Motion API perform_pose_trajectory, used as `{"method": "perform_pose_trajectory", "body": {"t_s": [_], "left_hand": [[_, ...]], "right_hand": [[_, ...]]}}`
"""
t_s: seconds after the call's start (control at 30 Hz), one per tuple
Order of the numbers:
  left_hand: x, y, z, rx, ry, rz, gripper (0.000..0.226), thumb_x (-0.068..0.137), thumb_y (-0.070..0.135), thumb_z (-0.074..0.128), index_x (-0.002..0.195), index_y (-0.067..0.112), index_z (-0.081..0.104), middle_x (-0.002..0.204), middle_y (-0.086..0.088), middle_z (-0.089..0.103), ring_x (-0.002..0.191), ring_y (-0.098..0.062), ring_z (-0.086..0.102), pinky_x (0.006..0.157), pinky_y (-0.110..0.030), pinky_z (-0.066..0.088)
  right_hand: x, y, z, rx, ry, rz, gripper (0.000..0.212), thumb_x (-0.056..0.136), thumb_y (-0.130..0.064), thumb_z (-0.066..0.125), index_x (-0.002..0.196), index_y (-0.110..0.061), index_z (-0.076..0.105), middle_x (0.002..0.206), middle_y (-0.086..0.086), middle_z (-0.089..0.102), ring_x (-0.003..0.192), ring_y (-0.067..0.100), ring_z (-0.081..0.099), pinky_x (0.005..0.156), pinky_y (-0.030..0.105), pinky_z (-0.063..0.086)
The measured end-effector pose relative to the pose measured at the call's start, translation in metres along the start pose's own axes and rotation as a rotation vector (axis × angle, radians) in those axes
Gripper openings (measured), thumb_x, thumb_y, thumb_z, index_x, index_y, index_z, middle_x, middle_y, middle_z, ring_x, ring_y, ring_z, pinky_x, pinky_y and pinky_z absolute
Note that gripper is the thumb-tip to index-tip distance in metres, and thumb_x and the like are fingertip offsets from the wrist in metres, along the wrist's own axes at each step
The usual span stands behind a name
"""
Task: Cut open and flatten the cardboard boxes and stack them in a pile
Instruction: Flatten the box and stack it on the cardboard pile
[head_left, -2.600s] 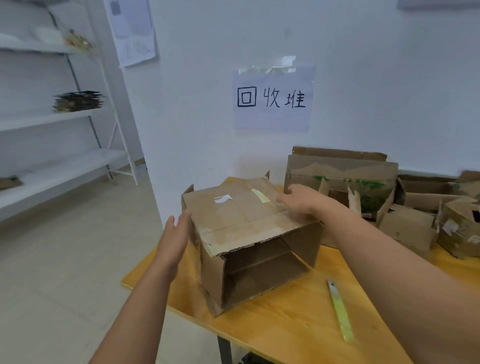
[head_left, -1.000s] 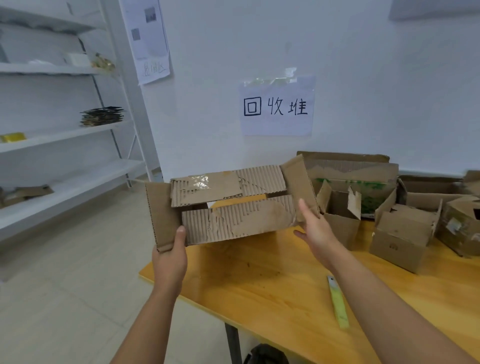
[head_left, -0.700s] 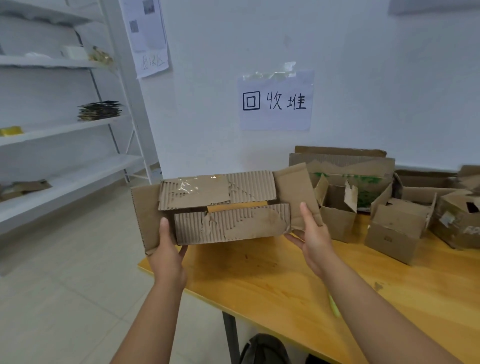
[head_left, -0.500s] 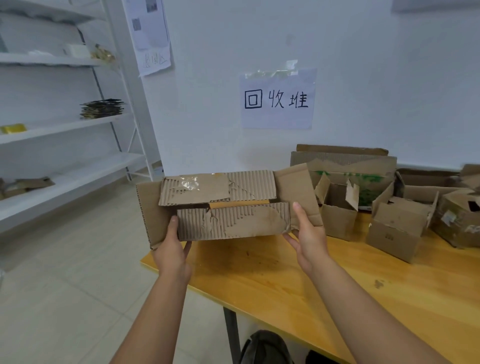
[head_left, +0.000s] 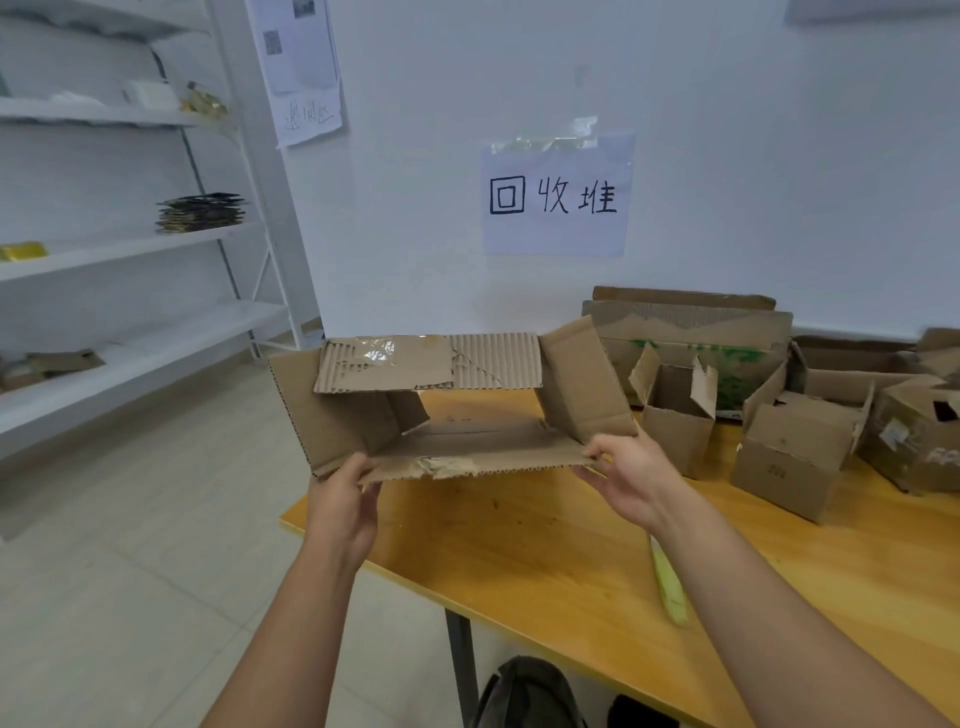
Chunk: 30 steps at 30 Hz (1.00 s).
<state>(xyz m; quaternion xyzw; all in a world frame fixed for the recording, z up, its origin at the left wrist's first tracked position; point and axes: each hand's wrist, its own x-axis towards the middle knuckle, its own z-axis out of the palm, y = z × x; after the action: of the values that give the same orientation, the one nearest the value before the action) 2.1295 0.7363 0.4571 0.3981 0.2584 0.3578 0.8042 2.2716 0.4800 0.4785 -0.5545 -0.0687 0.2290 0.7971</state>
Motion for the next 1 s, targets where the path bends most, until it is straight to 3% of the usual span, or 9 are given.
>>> {"method": "perform_pose_trajectory", "body": {"t_s": [0.13, 0.23, 0.3, 0.5, 0.63, 0.73, 0.83, 0.9, 1.0], "left_hand": [[-0.008, -0.002, -0.019, 0.473, -0.119, 0.157, 0.05, 0.093, -0.003, 0.057, 0.135, 0.021, 0.047, 0.115, -0.003, 0.061, 0.1, -0.022, 0.063, 0.078, -0.036, 0.057], [-0.011, -0.006, -0.036, 0.679, -0.181, 0.227, 0.05, 0.092, 0.007, 0.063, 0.137, 0.023, 0.047, 0.122, -0.002, 0.059, 0.108, -0.023, 0.059, 0.077, -0.031, 0.054], [-0.014, -0.011, -0.041, 0.716, -0.2, 0.19, 0.039, 0.094, 0.016, 0.062, 0.132, 0.021, 0.051, 0.124, -0.003, 0.059, 0.114, -0.026, 0.057, 0.08, -0.031, 0.052], [-0.012, -0.023, -0.034, 0.616, 0.054, 0.117, 0.053, 0.101, 0.051, 0.042, 0.149, 0.027, 0.038, 0.144, 0.002, 0.048, 0.131, -0.025, 0.047, 0.106, -0.045, 0.042], [0.0, -0.025, -0.033, 0.192, 0.188, -0.116, 0.054, 0.099, 0.056, 0.04, 0.144, 0.026, 0.044, 0.137, -0.002, 0.056, 0.124, -0.027, 0.053, 0.108, -0.055, 0.04], [0.001, -0.03, -0.034, 0.073, 0.231, -0.151, 0.048, 0.103, 0.049, 0.039, 0.141, 0.021, 0.047, 0.13, -0.003, 0.058, 0.119, -0.027, 0.054, 0.106, -0.051, 0.042], [0.004, -0.033, -0.045, 0.347, 0.412, 0.056, 0.052, 0.103, 0.037, 0.046, 0.149, 0.018, 0.032, 0.144, -0.009, 0.042, 0.118, -0.023, 0.047, 0.103, -0.042, 0.041], [0.009, -0.03, -0.056, 0.642, 0.47, 0.298, 0.068, 0.097, 0.022, 0.055, 0.154, 0.019, 0.017, 0.156, -0.014, 0.022, 0.135, -0.027, 0.034, 0.115, -0.045, 0.03], [0.011, -0.029, -0.049, 1.148, 0.311, 0.583, 0.076, 0.091, 0.021, 0.06, 0.154, 0.017, 0.02, 0.159, -0.015, 0.018, 0.147, -0.031, 0.013, 0.12, -0.049, 0.014]], "right_hand": [[-0.011, 0.003, -0.011, -0.701, -0.158, -0.187, 0.064, 0.088, -0.016, 0.072, 0.143, -0.027, 0.042, 0.133, -0.008, 0.051, 0.128, 0.02, 0.044, 0.107, 0.038, 0.04], [-0.019, 0.005, -0.014, -0.814, -0.347, -0.043, 0.092, 0.079, -0.046, 0.077, 0.154, -0.031, 0.025, 0.155, -0.008, 0.033, 0.141, 0.015, 0.033, 0.116, 0.04, 0.033], [-0.022, 0.013, -0.01, -0.902, -0.299, -0.002, 0.096, 0.082, -0.052, 0.074, 0.155, -0.027, 0.017, 0.157, -0.003, 0.033, 0.141, 0.019, 0.036, 0.112, 0.037, 0.036], [-0.013, 0.04, 0.005, -1.122, -0.029, -0.199, 0.069, 0.105, -0.033, 0.044, 0.153, -0.047, -0.003, 0.133, 0.007, 0.056, 0.111, 0.026, 0.059, 0.089, 0.039, 0.052], [-0.002, 0.043, 0.004, -1.438, -0.059, -0.273, 0.071, 0.103, -0.019, 0.044, 0.157, -0.038, 0.002, 0.163, -0.004, 0.019, 0.144, 0.021, 0.029, 0.112, 0.039, 0.038], [0.002, 0.047, 0.01, -1.561, -0.146, -0.255, 0.072, 0.102, -0.019, 0.042, 0.158, -0.034, 0.0, 0.166, -0.013, 0.0, 0.151, 0.016, 0.013, 0.117, 0.038, 0.03], [0.005, 0.059, 0.015, -1.641, -0.221, -0.215, 0.073, 0.102, -0.029, 0.045, 0.158, -0.034, -0.002, 0.166, -0.014, -0.004, 0.152, 0.017, 0.006, 0.12, 0.04, 0.025], [0.007, 0.071, 0.017, -1.735, -0.282, -0.174, 0.074, 0.101, -0.047, 0.043, 0.158, -0.033, -0.002, 0.166, -0.01, -0.005, 0.153, 0.02, -0.001, 0.123, 0.044, 0.014], [0.008, 0.087, 0.019, -1.834, -0.319, -0.102, 0.095, 0.087, -0.081, 0.032, 0.157, -0.032, -0.007, 0.166, -0.005, -0.012, 0.153, 0.025, -0.012, 0.122, 0.05, -0.003]]}}
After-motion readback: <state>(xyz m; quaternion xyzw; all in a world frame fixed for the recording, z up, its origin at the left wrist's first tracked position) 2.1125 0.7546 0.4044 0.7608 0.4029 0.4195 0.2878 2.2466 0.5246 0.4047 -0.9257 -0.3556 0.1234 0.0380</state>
